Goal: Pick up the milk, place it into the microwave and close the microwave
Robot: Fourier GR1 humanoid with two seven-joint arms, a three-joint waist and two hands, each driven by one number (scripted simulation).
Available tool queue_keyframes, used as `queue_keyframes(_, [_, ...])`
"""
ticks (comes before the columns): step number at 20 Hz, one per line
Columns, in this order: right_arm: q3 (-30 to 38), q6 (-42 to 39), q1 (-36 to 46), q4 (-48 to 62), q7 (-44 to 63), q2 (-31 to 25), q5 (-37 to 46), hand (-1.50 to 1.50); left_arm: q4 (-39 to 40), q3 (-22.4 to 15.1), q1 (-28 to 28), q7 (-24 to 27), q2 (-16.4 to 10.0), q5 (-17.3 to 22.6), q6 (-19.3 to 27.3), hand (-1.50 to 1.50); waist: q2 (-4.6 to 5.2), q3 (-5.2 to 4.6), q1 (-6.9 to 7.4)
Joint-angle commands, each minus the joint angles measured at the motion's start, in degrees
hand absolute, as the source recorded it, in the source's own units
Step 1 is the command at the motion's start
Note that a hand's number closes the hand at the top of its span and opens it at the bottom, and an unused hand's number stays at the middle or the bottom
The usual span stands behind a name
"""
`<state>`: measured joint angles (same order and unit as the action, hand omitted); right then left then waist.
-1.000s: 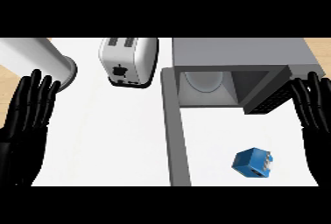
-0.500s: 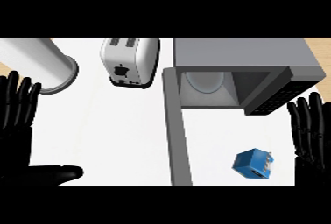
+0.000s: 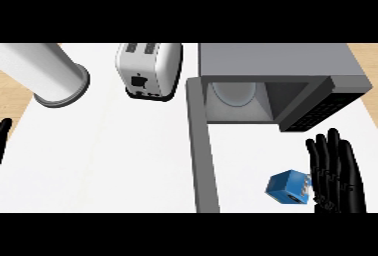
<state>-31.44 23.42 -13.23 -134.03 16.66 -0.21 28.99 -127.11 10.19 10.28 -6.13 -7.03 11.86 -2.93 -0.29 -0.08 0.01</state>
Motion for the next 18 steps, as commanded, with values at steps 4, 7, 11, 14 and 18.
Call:
queue_keyframes(4, [-3.3,3.9,-7.8,-2.8,1.1,-2.9,9.5,-1.50,-2.0,5.4,10.0,5.0,-0.1,6.5,-7.0,-1.50,-0.04,0.01,0.02])
queue_keyframes(7, [-3.3,6.3,-5.6,1.1,0.1,-1.4,8.9,-1.50,-4.6,5.1,9.2,2.0,0.9,6.6,-6.4,-1.50,0.15,0.06,0.11])
queue_keyframes(11, [0.2,7.0,-10.3,2.2,-5.2,-6.3,0.7,-1.50,-9.3,7.3,13.6,0.6,1.2,9.4,-8.7,-1.50,0.13,0.09,0.20])
queue_keyframes(14, [3.1,8.8,-9.4,5.6,-9.4,-6.1,-2.8,-1.50,-8.8,10.2,9.7,-1.2,0.3,11.8,-7.6,-1.50,0.20,0.10,0.01])
queue_keyframes(18, [5.6,9.7,-9.6,7.9,-9.8,-5.4,-6.3,-1.50,-10.8,11.8,15.4,0.2,2.1,13.4,-11.6,-1.50,0.16,0.08,0.30])
